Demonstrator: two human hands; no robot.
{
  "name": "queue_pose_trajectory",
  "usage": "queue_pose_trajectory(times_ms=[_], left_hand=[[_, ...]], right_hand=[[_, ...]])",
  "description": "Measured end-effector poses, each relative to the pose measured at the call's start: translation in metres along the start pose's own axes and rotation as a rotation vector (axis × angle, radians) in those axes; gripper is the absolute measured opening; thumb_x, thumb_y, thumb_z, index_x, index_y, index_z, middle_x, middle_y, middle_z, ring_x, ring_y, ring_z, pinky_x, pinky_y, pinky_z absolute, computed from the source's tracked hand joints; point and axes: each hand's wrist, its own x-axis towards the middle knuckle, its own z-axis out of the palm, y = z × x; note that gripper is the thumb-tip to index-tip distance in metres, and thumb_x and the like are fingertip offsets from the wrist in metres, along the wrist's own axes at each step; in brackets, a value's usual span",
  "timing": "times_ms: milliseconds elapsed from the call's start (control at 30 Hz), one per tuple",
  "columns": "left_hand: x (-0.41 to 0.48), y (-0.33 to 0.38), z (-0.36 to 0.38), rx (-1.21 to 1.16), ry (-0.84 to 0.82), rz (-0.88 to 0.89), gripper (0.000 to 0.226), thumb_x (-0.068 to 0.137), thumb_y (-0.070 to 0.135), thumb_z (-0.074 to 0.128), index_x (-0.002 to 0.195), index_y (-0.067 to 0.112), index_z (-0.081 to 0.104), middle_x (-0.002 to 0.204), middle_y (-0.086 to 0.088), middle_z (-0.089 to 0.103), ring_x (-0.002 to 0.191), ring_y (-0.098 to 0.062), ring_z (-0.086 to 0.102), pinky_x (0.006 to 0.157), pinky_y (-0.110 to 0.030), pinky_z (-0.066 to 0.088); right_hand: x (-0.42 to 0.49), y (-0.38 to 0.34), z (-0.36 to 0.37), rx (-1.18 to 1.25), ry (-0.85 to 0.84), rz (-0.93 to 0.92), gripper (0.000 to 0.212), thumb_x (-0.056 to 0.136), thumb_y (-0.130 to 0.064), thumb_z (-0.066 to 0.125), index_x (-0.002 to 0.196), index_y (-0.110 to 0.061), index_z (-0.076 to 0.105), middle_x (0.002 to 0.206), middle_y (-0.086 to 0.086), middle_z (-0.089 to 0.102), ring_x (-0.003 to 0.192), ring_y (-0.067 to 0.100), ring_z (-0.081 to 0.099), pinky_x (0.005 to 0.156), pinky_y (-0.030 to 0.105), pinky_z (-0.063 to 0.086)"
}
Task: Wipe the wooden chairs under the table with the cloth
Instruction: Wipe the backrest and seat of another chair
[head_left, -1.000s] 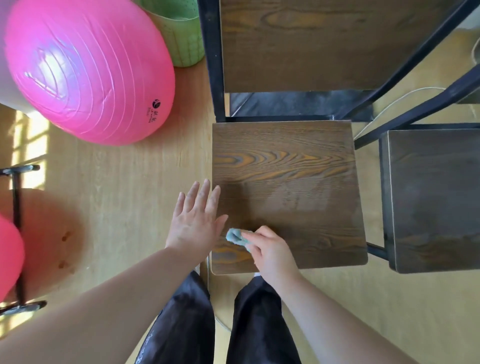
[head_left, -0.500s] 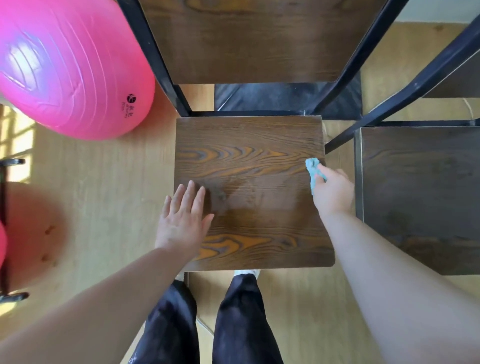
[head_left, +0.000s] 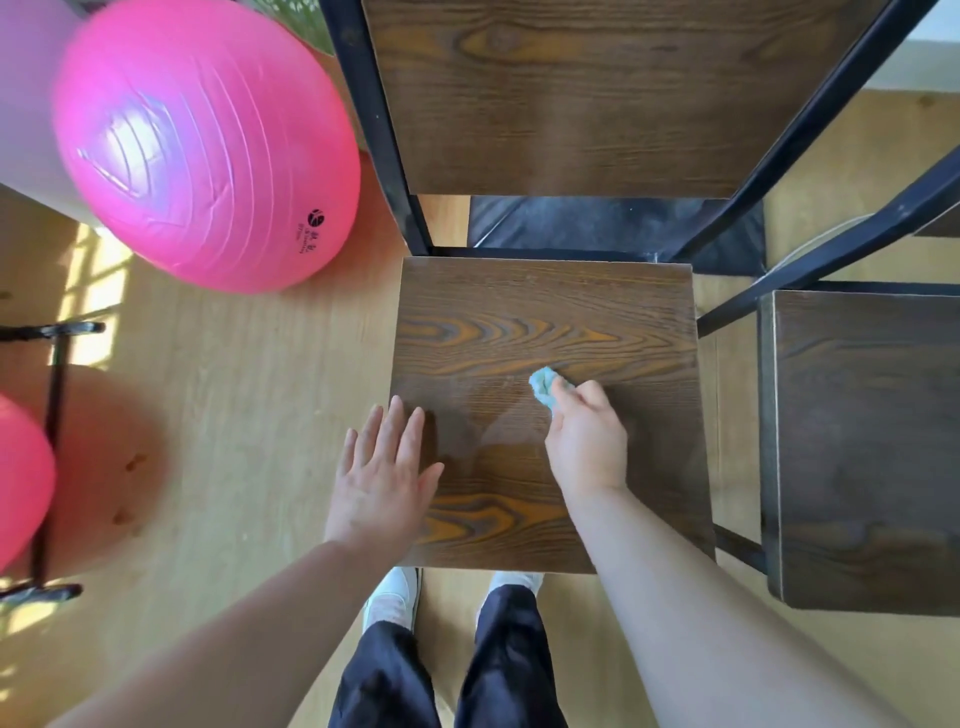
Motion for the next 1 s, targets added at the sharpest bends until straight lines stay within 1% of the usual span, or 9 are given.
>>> queue_pose_trajectory(times_ms=[200,333,400,500,567,700,800,900,1000], left_hand=[[-0.014,-0.009,0.001,-0.041,0.033,0.014,0.065,0.100,0.048,0.035,0.156,0.018,0.024,0.165,-0.006,0.017,0.153,-0.027,0.011,0.123,-0.048,0.015],[-0.020,-0.010,0.001,-0.084,0.011,0.023,0.063,0.102,0.044,0.034,0.158,0.018,0.017,0.166,-0.005,0.009,0.153,-0.026,0.002,0.124,-0.046,0.009],[-0.023,-0.010,0.000,-0.087,0.003,0.028,0.064,0.103,0.045,0.033,0.158,0.018,0.014,0.166,-0.004,0.005,0.153,-0.025,-0.001,0.124,-0.046,0.007],[-0.023,-0.011,-0.004,-0.066,-0.008,0.027,0.065,0.103,0.046,0.030,0.158,0.020,0.010,0.167,-0.003,0.001,0.153,-0.024,-0.004,0.124,-0.043,0.004],[-0.022,-0.011,-0.005,-0.047,-0.011,0.034,0.065,0.103,0.047,0.029,0.158,0.020,0.008,0.167,-0.002,0.000,0.153,-0.023,-0.006,0.124,-0.042,0.002],[-0.020,-0.009,-0.003,-0.027,-0.021,0.062,0.065,0.103,0.047,0.031,0.158,0.021,0.010,0.167,-0.002,0.001,0.153,-0.023,-0.004,0.124,-0.043,0.003],[-0.018,-0.009,-0.002,-0.009,-0.027,0.079,0.065,0.103,0.047,0.032,0.158,0.021,0.011,0.167,-0.002,0.001,0.153,-0.023,-0.004,0.124,-0.043,0.005],[-0.019,-0.011,-0.003,0.021,-0.037,0.096,0.065,0.103,0.048,0.029,0.158,0.021,0.008,0.167,-0.002,-0.001,0.153,-0.022,-0.005,0.124,-0.042,0.004],[-0.021,-0.015,-0.004,0.031,-0.042,0.108,0.065,0.104,0.047,0.030,0.158,0.021,0.007,0.167,-0.001,-0.002,0.153,-0.021,-0.007,0.124,-0.041,0.003]], right_hand=[[-0.062,-0.032,0.035,0.026,-0.054,-0.191,0.046,0.075,-0.003,0.066,0.119,-0.014,0.067,0.092,0.007,0.058,0.076,0.031,0.059,0.062,0.037,0.053],[-0.112,-0.050,0.053,0.107,-0.147,-0.317,0.043,0.075,-0.007,0.070,0.116,-0.017,0.068,0.087,0.002,0.056,0.073,0.025,0.059,0.060,0.034,0.055],[-0.120,-0.054,0.052,0.167,-0.179,-0.311,0.036,0.081,-0.011,0.070,0.116,-0.021,0.068,0.087,-0.001,0.055,0.073,0.021,0.058,0.062,0.032,0.054],[-0.117,-0.039,0.032,0.361,-0.205,-0.218,0.030,0.093,-0.014,0.057,0.121,-0.021,0.066,0.090,-0.004,0.053,0.077,0.015,0.055,0.069,0.031,0.052],[-0.115,-0.013,0.012,0.412,-0.075,-0.128,0.037,0.091,-0.006,0.057,0.124,-0.019,0.067,0.090,-0.003,0.055,0.077,0.015,0.056,0.070,0.026,0.050],[-0.114,0.066,-0.028,0.335,0.162,0.194,0.038,0.088,0.000,0.061,0.120,-0.018,0.070,0.089,0.001,0.059,0.076,0.020,0.059,0.071,0.021,0.043],[-0.116,0.115,-0.044,0.241,0.236,0.393,0.034,0.089,-0.001,0.060,0.119,-0.014,0.071,0.093,0.010,0.061,0.081,0.029,0.061,0.075,0.023,0.040],[-0.121,0.130,-0.043,0.212,0.246,0.469,0.035,0.088,0.001,0.059,0.118,-0.013,0.071,0.096,0.014,0.061,0.084,0.032,0.061,0.076,0.024,0.040],[-0.125,0.118,-0.030,0.183,0.232,0.500,0.037,0.089,0.000,0.058,0.121,-0.016,0.070,0.101,0.012,0.061,0.086,0.032,0.061,0.075,0.028,0.044]])
